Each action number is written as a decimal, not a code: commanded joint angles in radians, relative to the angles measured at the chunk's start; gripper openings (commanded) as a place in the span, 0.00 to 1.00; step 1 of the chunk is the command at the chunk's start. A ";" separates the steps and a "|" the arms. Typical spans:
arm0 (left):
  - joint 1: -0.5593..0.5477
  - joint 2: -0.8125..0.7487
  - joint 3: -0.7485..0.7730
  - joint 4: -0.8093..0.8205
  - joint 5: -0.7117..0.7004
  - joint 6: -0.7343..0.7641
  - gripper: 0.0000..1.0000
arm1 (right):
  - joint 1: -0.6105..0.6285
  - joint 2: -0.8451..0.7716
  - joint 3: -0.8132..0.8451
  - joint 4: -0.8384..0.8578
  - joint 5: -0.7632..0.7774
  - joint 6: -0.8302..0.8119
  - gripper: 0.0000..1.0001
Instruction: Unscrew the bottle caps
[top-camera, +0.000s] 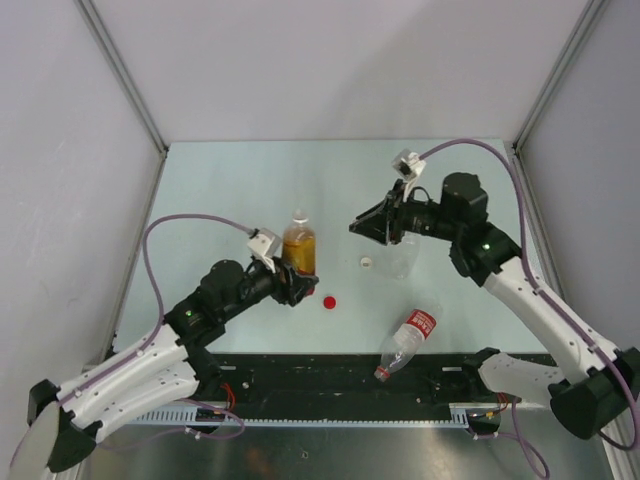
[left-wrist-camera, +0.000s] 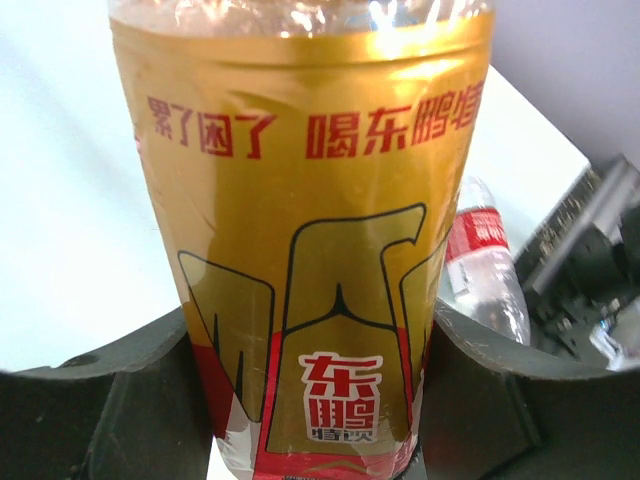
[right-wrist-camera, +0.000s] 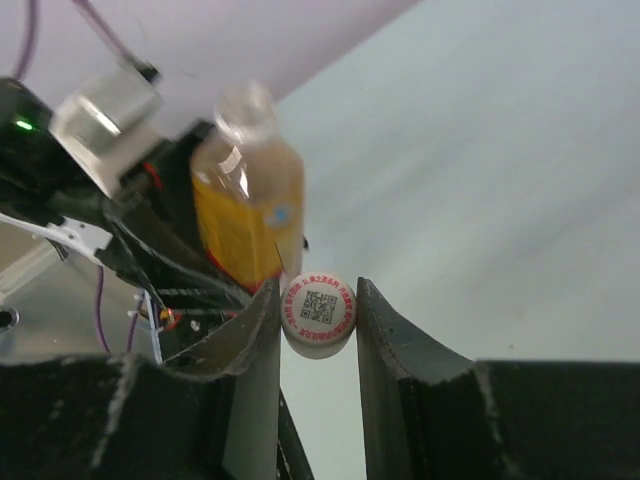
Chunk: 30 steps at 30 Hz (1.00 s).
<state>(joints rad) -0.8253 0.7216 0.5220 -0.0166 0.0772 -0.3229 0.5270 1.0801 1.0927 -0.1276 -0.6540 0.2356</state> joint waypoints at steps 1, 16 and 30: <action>0.032 -0.101 -0.028 -0.011 -0.188 -0.077 0.00 | 0.063 0.085 -0.011 -0.057 0.093 -0.080 0.00; 0.035 -0.105 0.010 -0.033 -0.120 -0.019 0.00 | 0.132 0.418 -0.017 -0.123 0.193 -0.082 0.34; 0.035 -0.052 0.060 -0.030 0.002 0.027 0.03 | 0.052 0.287 -0.014 -0.029 -0.037 0.024 0.99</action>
<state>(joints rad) -0.7952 0.6716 0.5209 -0.0734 0.0242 -0.3317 0.6128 1.4452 1.0641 -0.2462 -0.5556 0.2012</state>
